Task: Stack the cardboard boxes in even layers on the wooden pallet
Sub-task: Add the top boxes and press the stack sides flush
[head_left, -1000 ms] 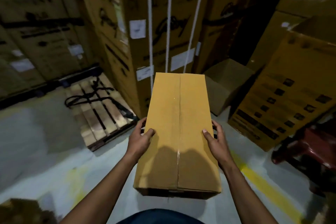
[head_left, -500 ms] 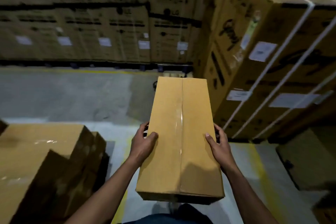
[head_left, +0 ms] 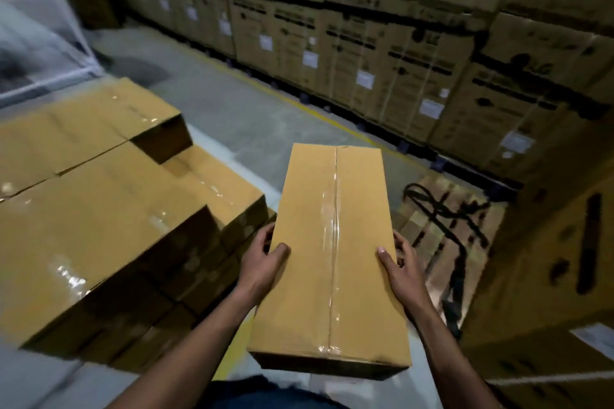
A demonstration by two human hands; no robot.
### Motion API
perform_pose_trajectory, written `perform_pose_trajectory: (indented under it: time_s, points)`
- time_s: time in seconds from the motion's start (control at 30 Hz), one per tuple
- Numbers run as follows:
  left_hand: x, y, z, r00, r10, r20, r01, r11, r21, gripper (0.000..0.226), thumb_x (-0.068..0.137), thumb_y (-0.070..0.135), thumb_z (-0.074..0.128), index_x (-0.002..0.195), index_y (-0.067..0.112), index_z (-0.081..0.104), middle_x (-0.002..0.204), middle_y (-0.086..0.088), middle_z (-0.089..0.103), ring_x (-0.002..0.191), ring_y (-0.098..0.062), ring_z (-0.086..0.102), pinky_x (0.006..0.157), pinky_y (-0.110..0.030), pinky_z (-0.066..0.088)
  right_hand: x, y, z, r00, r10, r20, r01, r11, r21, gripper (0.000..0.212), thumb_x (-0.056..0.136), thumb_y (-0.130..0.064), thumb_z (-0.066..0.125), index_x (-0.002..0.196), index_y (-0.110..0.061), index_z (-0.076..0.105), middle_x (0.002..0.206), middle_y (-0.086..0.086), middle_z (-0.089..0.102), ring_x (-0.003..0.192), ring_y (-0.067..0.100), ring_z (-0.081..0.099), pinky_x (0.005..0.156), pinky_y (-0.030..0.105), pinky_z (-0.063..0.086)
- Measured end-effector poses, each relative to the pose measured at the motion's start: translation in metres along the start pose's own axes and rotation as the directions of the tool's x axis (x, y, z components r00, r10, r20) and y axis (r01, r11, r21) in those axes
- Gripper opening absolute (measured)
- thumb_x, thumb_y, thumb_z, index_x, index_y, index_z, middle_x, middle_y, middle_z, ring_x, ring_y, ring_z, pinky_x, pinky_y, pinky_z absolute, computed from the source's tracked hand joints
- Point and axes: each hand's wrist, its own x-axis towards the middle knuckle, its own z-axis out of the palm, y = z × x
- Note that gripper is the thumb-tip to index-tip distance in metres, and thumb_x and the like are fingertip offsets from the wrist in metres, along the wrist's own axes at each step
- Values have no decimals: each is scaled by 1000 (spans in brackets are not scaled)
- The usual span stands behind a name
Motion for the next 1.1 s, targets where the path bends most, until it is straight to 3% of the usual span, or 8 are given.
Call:
perform_pose_trajectory:
  time_s: [0.1, 0.23, 0.37, 0.47, 0.57, 0.67, 0.87, 1.1]
  points:
    - [5, -6, -11, 997, -28, -75, 27, 1000, -14, 51, 95, 26, 66, 142, 41, 53, 121, 12, 66, 108, -8, 63, 95, -40, 54, 31, -8, 17, 994, -19, 105, 21, 1000, -14, 51, 99, -43, 63, 147, -38, 45, 135, -9, 45, 115, 15, 53, 91, 34, 45]
    - [29, -10, -22, 981, -50, -186, 47, 999, -17, 55, 95, 28, 68, 147, 36, 50, 128, 5, 63, 110, -12, 61, 92, -39, 51, 76, -18, 45, 978, -46, 203, 50, 999, -19, 52, 98, -48, 62, 147, -40, 46, 139, -9, 45, 119, 17, 54, 93, 38, 48]
    - [62, -13, -32, 959, -70, -273, 61, 997, -44, 59, 95, 24, 70, 149, 33, 49, 135, 1, 62, 118, -19, 59, 103, -45, 52, 124, -30, 79, 959, -59, 279, 74, 996, -47, 51, 99, -46, 63, 147, -39, 47, 140, -7, 44, 118, 22, 55, 95, 45, 52]
    - [93, -17, -40, 942, -105, -320, 89, 994, -64, 63, 92, 30, 70, 150, 37, 48, 142, 2, 59, 127, -21, 57, 110, -50, 48, 165, -40, 108, 944, -80, 319, 104, 993, -57, 49, 100, -40, 63, 146, -37, 48, 139, -5, 47, 116, 22, 55, 92, 39, 49]
    - [134, -25, -49, 923, -142, -357, 114, 989, -97, 67, 82, 43, 70, 146, 45, 49, 142, 5, 61, 128, -20, 59, 108, -53, 50, 205, -52, 138, 929, -91, 359, 118, 992, -53, 48, 100, -37, 64, 146, -36, 49, 140, -5, 48, 114, 20, 56, 88, 35, 49]
    - [173, -19, -54, 909, -165, -382, 119, 983, -143, 62, 88, 35, 71, 146, 41, 50, 139, 6, 62, 126, -20, 59, 107, -50, 51, 244, -67, 163, 915, -94, 393, 130, 989, -68, 48, 101, -39, 62, 147, -37, 48, 140, -6, 48, 113, 17, 56, 83, 31, 50]
    - [236, -5, -79, 872, -215, -440, 137, 970, -201, 62, 93, 29, 70, 150, 39, 48, 140, 5, 60, 124, -20, 57, 105, -45, 49, 323, -98, 219, 867, -86, 491, 166, 979, -121, 48, 101, -46, 60, 146, -44, 45, 144, -7, 49, 116, 19, 60, 96, 46, 56]
    - [280, 10, -97, 794, -270, -545, 136, 952, -273, 60, 95, 33, 67, 150, 42, 45, 140, 6, 58, 119, -16, 58, 96, -39, 52, 392, -127, 291, 793, -112, 599, 257, 952, -163, 51, 103, -42, 57, 152, -37, 42, 150, -5, 46, 118, 22, 57, 93, 39, 49]
